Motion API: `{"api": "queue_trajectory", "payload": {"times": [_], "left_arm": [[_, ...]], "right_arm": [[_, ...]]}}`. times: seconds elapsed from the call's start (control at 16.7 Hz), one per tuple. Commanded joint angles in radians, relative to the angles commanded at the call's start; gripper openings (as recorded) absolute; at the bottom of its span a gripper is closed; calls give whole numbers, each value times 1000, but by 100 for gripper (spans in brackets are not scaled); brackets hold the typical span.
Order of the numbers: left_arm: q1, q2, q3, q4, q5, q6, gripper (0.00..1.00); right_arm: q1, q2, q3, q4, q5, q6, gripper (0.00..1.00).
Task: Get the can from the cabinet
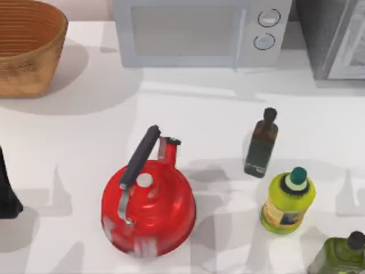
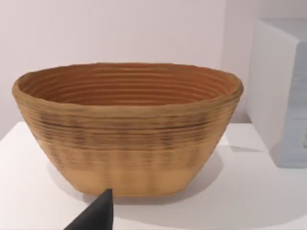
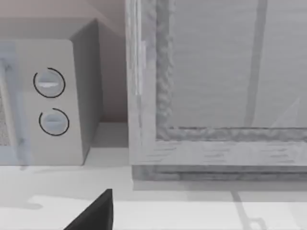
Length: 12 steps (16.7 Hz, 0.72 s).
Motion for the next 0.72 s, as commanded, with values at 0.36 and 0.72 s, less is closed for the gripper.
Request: {"api": "queue_trajectory", "payload": {"times": [0.36,0.72], "left_arm": [[0,0,0,0,0,0,100],[0,0,0,0,0,0,100]], "right_arm": [[16,93,106,-26,13,0,100],[64,438,549,-134,63,2,100]]}}
